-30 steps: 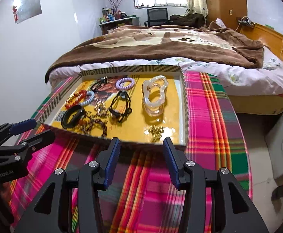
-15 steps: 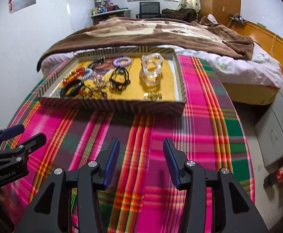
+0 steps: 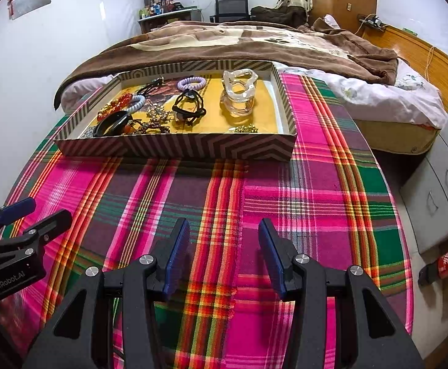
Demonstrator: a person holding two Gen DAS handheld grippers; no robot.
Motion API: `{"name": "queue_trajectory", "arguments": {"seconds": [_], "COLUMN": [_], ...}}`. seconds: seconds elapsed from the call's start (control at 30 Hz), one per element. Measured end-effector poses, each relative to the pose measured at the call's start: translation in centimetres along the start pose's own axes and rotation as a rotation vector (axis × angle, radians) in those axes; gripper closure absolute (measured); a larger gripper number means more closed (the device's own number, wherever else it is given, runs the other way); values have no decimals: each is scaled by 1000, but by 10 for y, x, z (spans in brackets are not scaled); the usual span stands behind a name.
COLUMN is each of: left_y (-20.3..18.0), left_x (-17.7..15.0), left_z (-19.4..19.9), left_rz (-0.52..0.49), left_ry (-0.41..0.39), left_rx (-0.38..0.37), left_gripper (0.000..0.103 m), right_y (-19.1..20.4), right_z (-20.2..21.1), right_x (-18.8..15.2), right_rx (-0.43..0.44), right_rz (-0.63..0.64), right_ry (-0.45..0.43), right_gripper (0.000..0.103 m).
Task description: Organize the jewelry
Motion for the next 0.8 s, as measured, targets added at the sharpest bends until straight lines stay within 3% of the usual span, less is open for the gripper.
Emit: {"name": "queue_trajectory", "arguments": {"seconds": [0.57,0.8], "left_y": [-1,-4], "left_x": [3,2], "left_z": [7,6], "left_rz": [16,-3], "left_ry": [-14,-6], "left_rx": [8,45], "left_gripper": [23,23], "right_y": [5,6], "right_z": [1,2], "right_x": [1,2], "right_rx": [9,9], "right_rz": [-1,-4], "right_ry": [-5,-8], "right_gripper": [55,55]}}
Point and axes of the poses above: each gripper's, at about its wrist camera, not at the fingertips, and z roughly against the way its jaws point, y to its left, x to its top, the point moved 2 cm from there along -z, roughly the way its jaws point, and after that the axes turned 1 degree about x, right-handed, at the moved point
